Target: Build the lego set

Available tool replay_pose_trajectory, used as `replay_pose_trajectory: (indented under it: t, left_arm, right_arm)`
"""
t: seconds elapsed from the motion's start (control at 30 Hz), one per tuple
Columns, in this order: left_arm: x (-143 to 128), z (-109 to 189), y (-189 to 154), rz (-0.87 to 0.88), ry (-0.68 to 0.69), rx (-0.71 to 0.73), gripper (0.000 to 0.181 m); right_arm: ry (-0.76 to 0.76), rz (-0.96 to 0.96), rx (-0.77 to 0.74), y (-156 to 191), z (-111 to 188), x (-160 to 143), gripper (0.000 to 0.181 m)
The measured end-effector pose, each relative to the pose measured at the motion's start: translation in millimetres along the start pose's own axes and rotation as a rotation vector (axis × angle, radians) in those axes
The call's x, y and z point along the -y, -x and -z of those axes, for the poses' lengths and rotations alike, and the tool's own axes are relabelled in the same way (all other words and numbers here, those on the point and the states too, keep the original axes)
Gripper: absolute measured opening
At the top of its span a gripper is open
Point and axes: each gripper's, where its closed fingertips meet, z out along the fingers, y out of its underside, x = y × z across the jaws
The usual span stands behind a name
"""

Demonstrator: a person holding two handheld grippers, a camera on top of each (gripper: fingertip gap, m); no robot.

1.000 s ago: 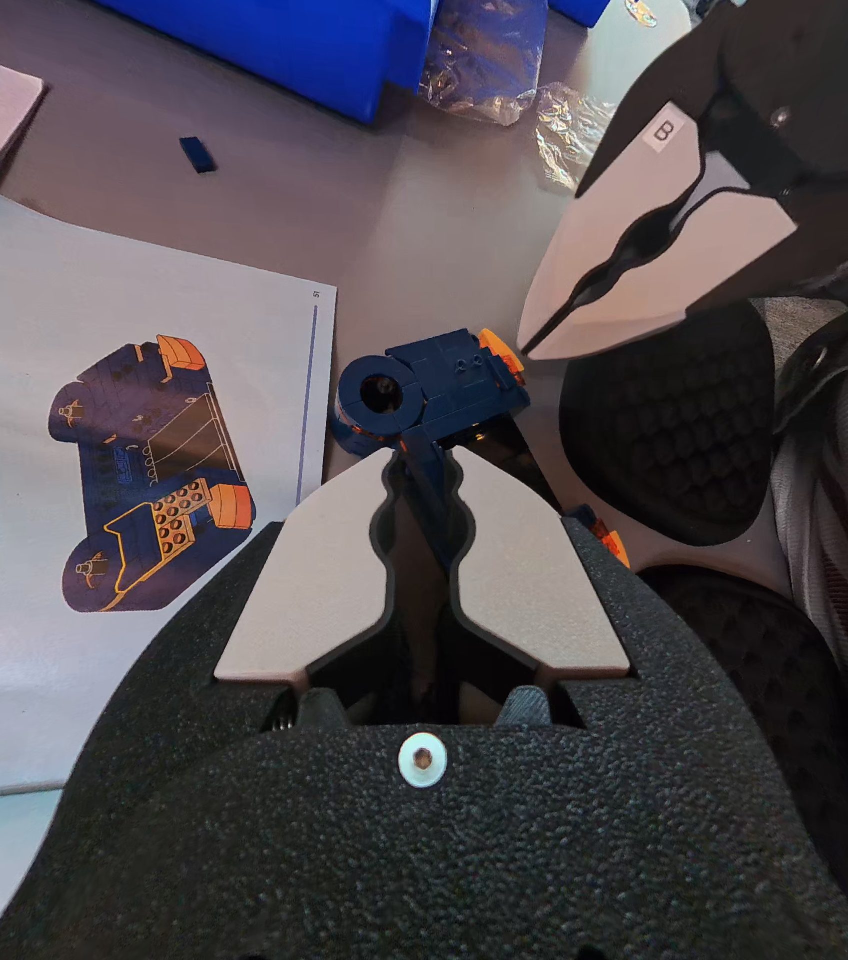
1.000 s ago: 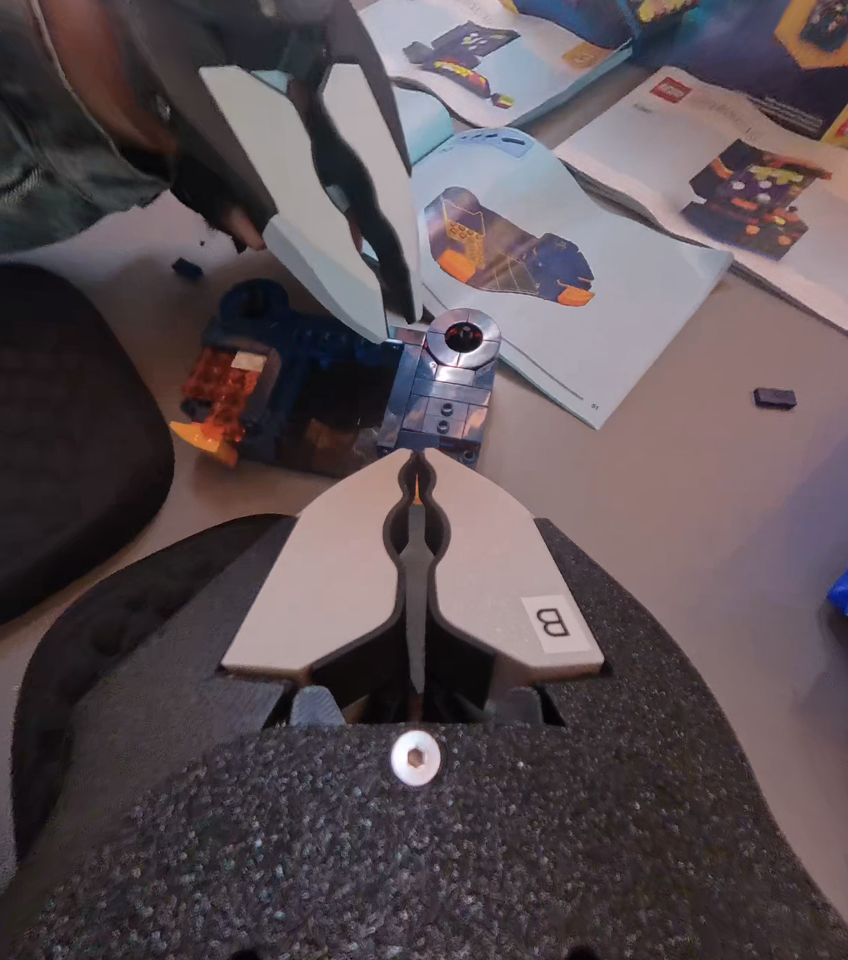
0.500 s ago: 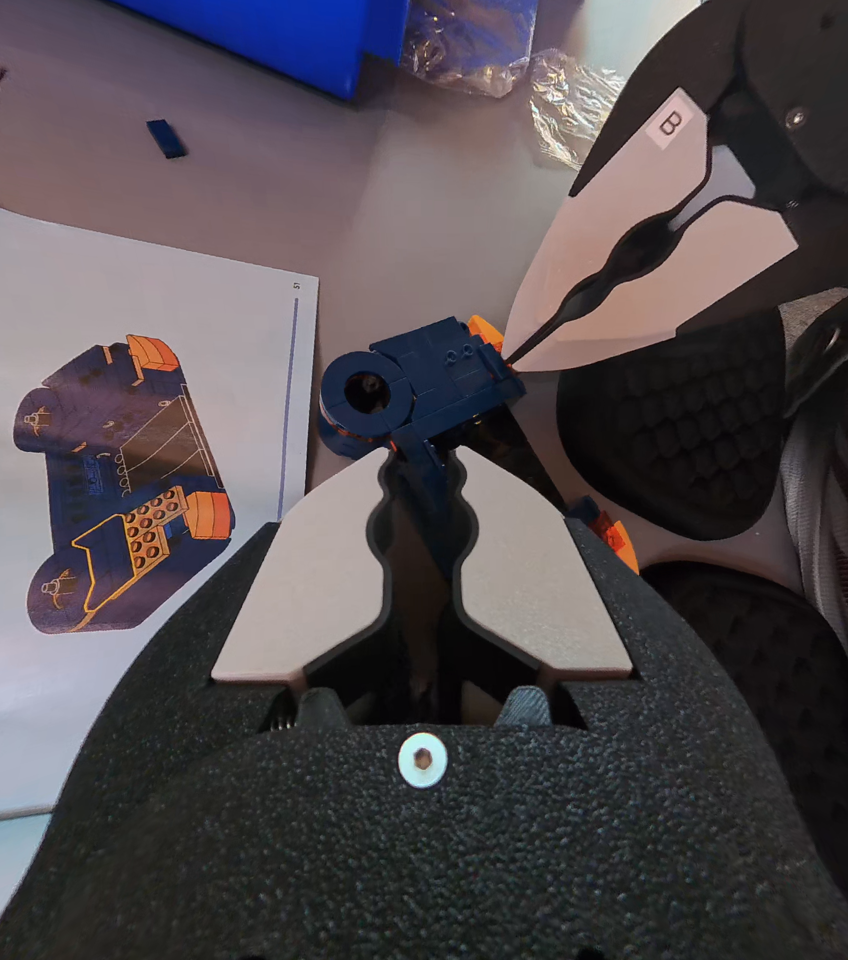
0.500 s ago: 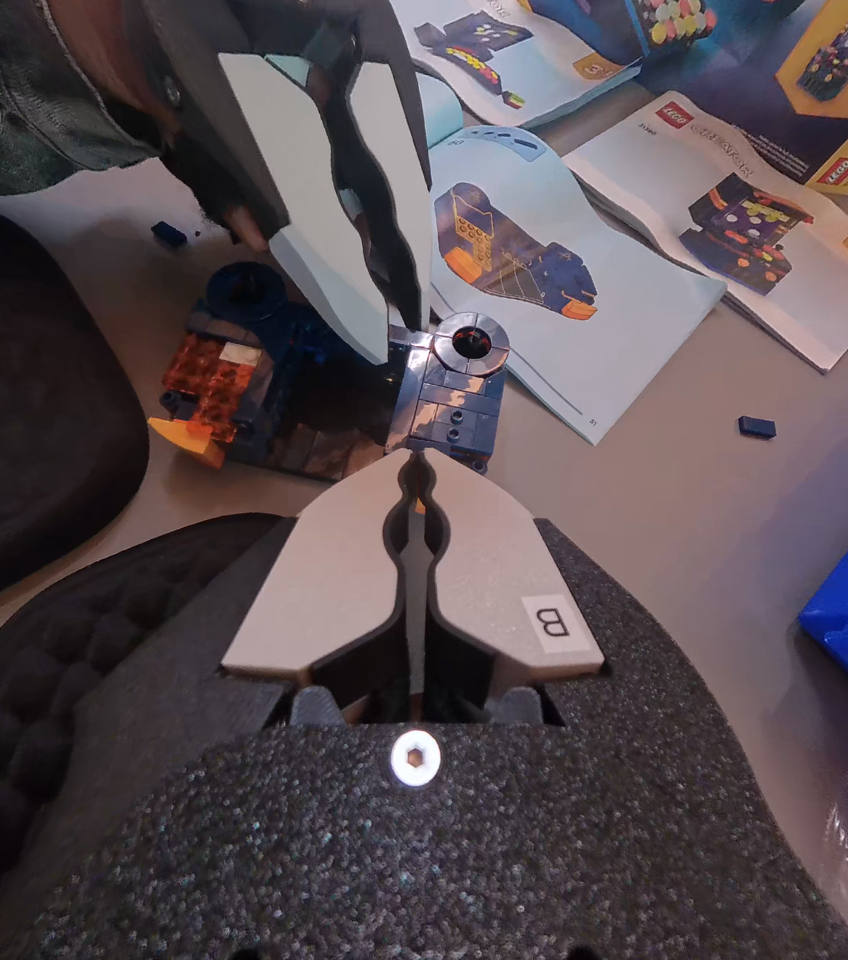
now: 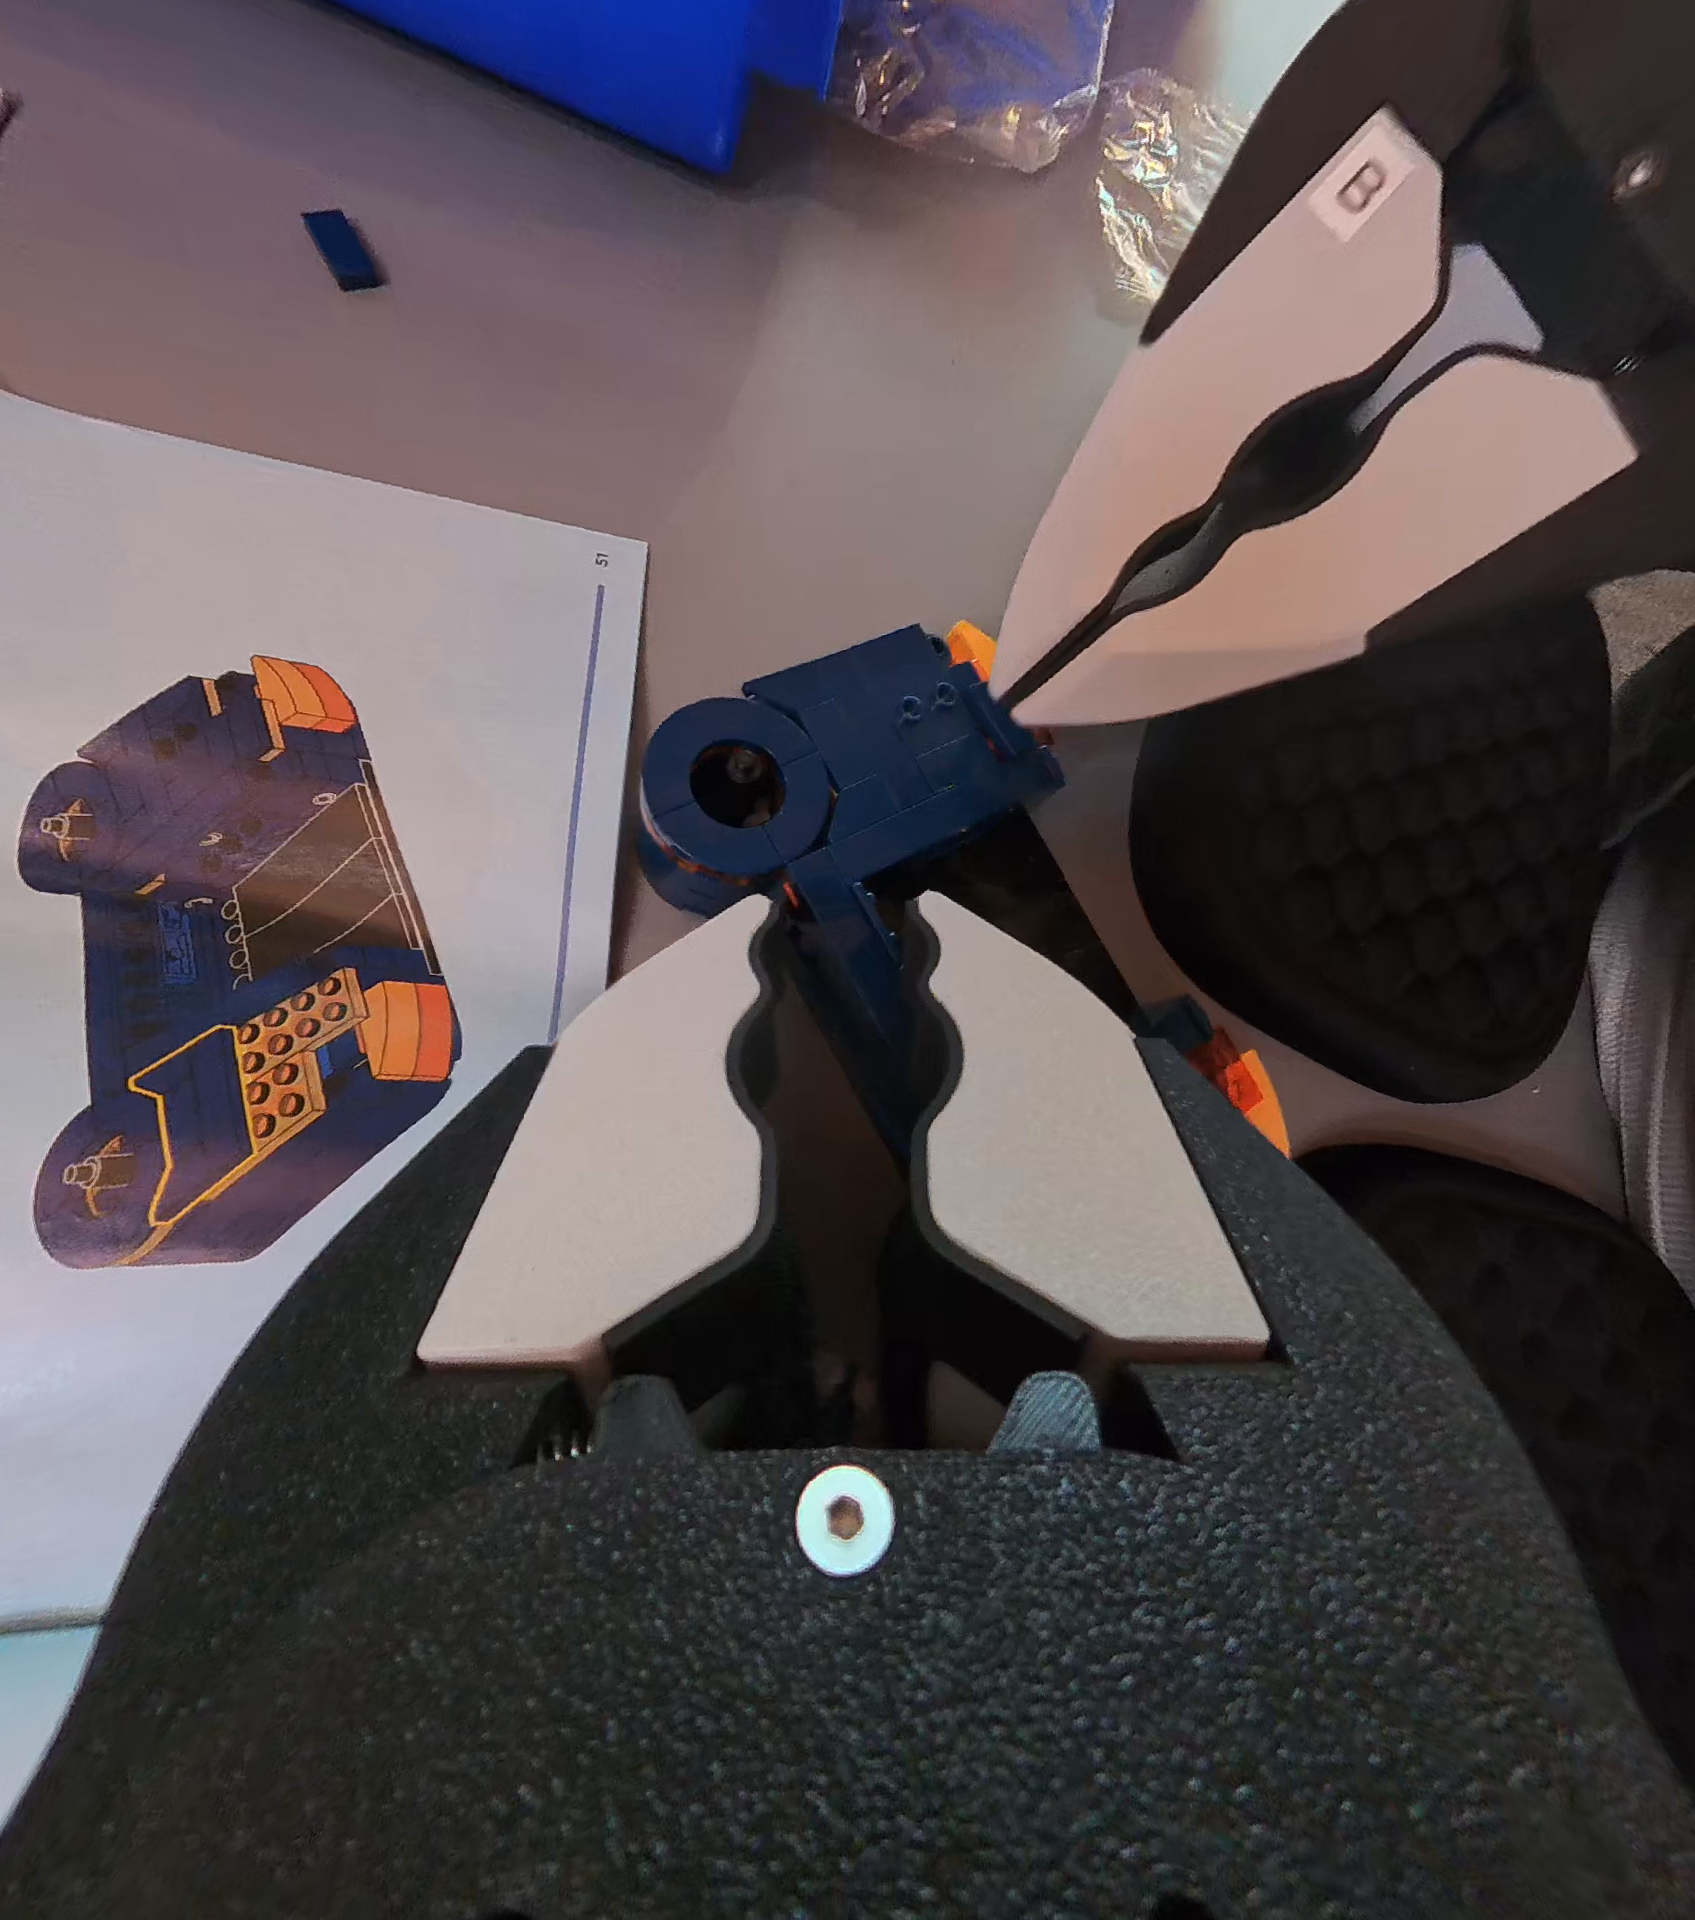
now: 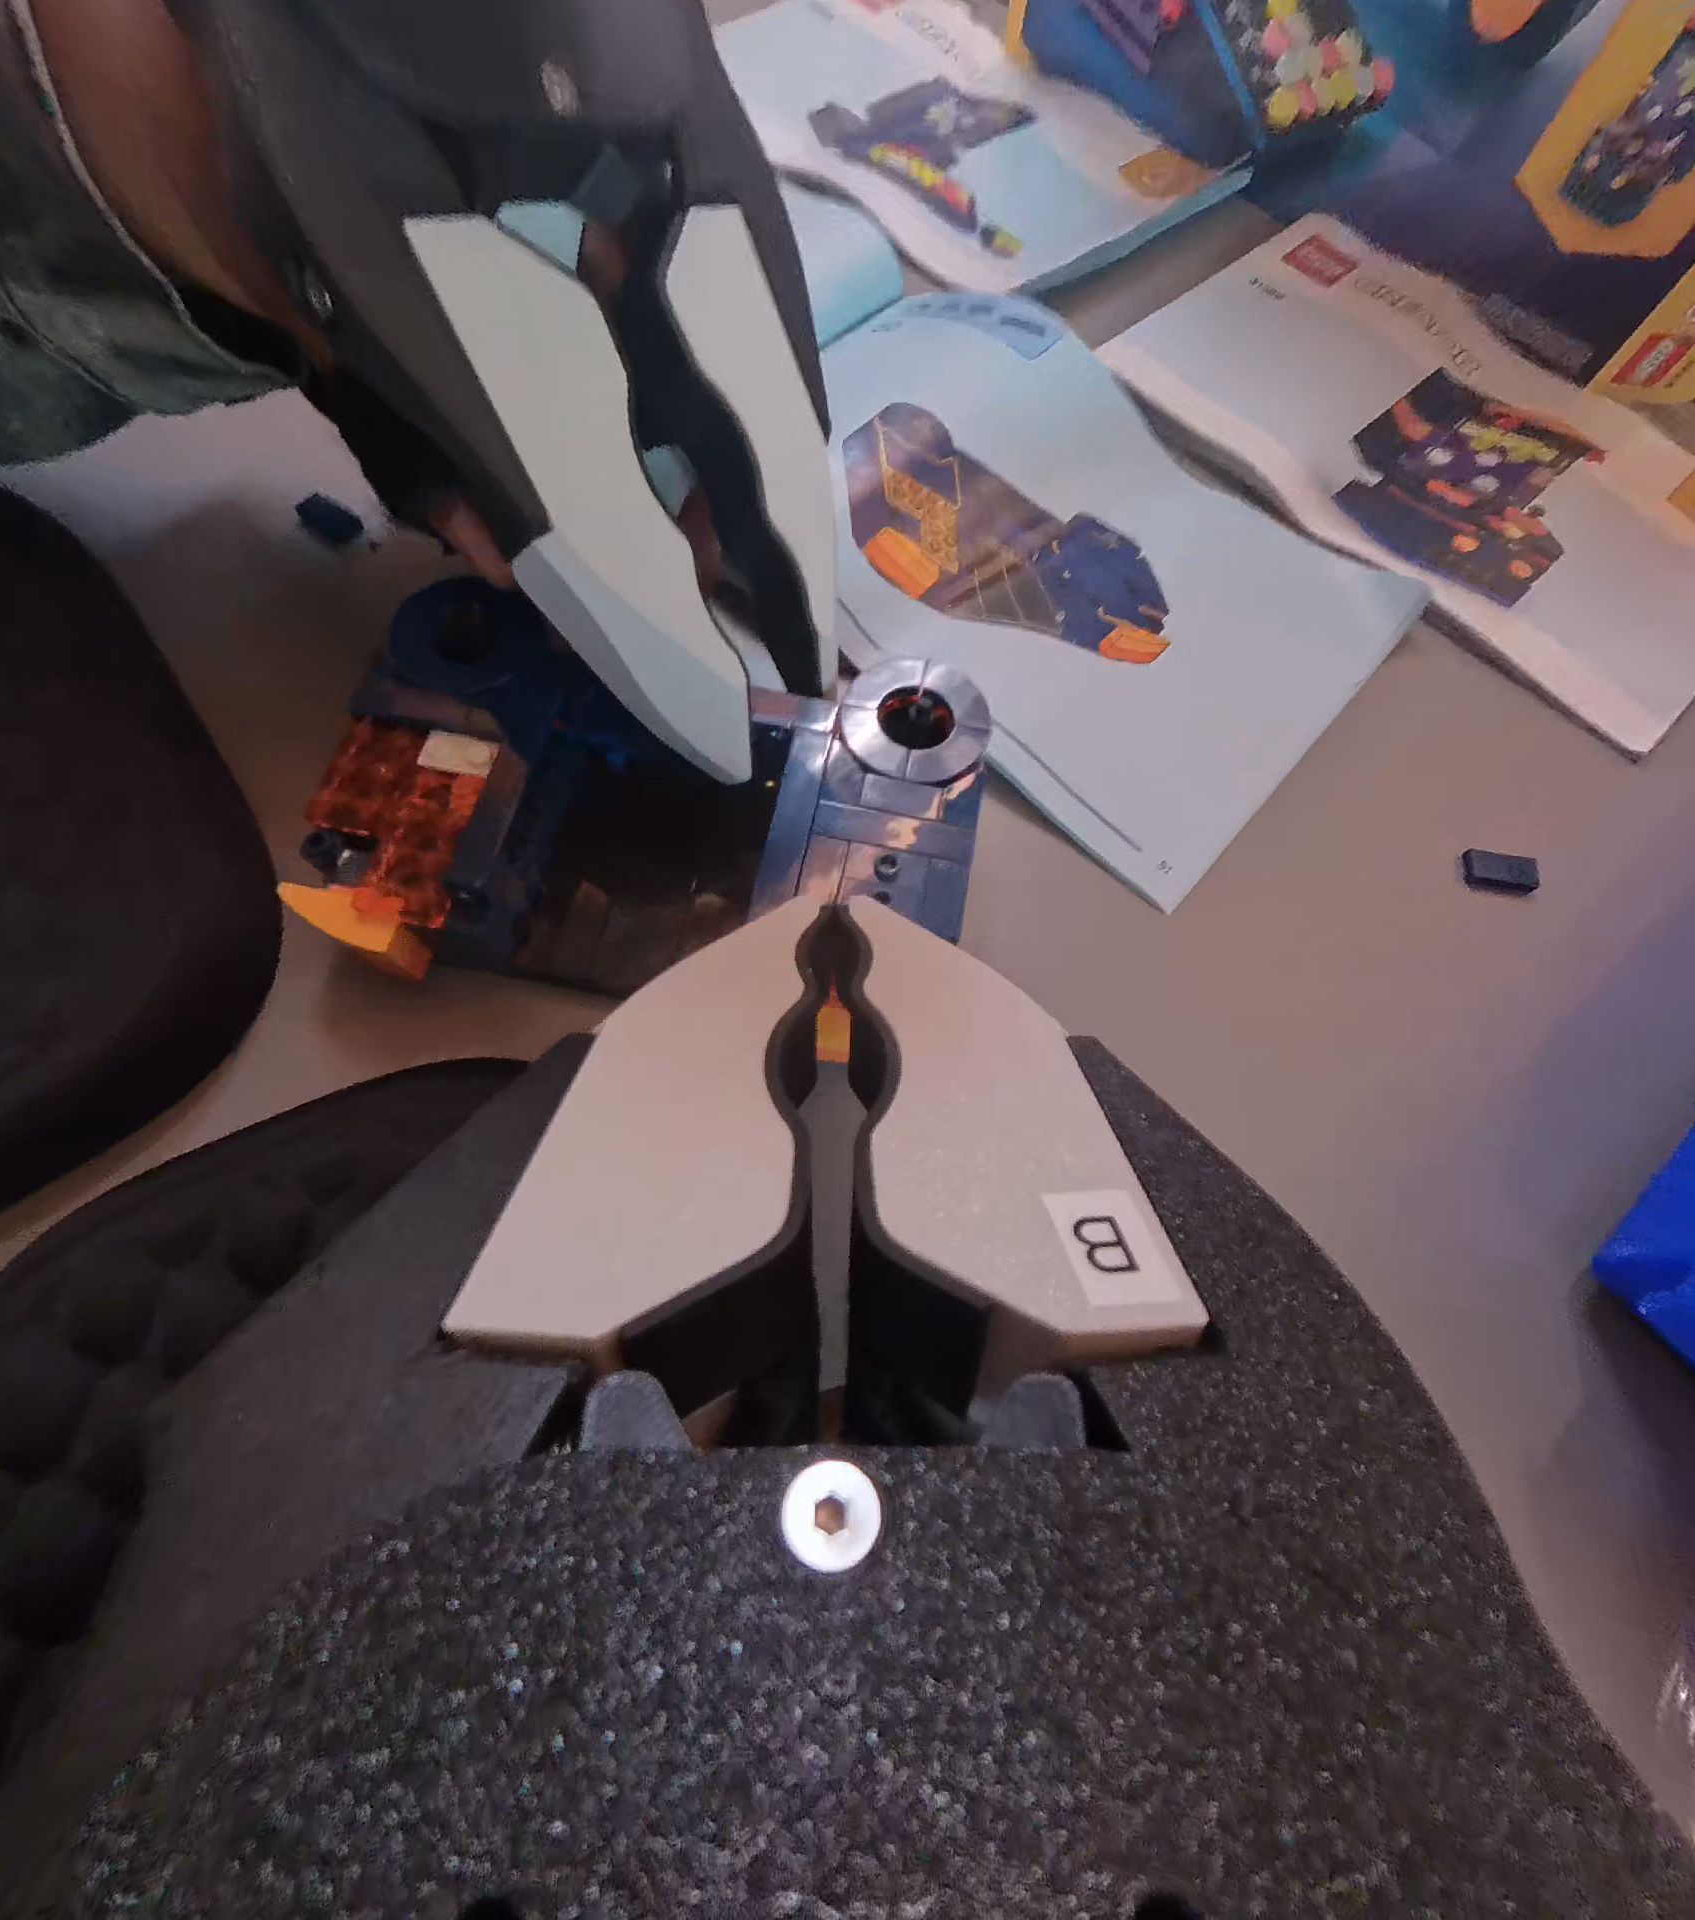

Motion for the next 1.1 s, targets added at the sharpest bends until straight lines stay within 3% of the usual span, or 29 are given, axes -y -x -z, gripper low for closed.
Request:
replay_pose_trajectory:
  t: [0.43,0.6,0.83,1.1]
  left_arm:
    - [1,-3,-1,0.013,-0.002,0.003,0.021]
    - [1,-4,-2,0.027,-0.002,-0.008,0.021]
    - [1,-4,-1,0.029,-0.001,-0.003,0.021]
    - [2,-5,-1,0.031,-0.010,-0.010,0.021]
  right_arm:
    - [0.011,0.094,-0.088,0,-5,0,0.000]
    - [-0.144,0.007,-0.042,-3,14,17,0.000]
    - [-0.003,0.089,-0.066,2,4,-3,0.000]
    - [0.008,0.108,-0.085,3,2,-4,0.001]
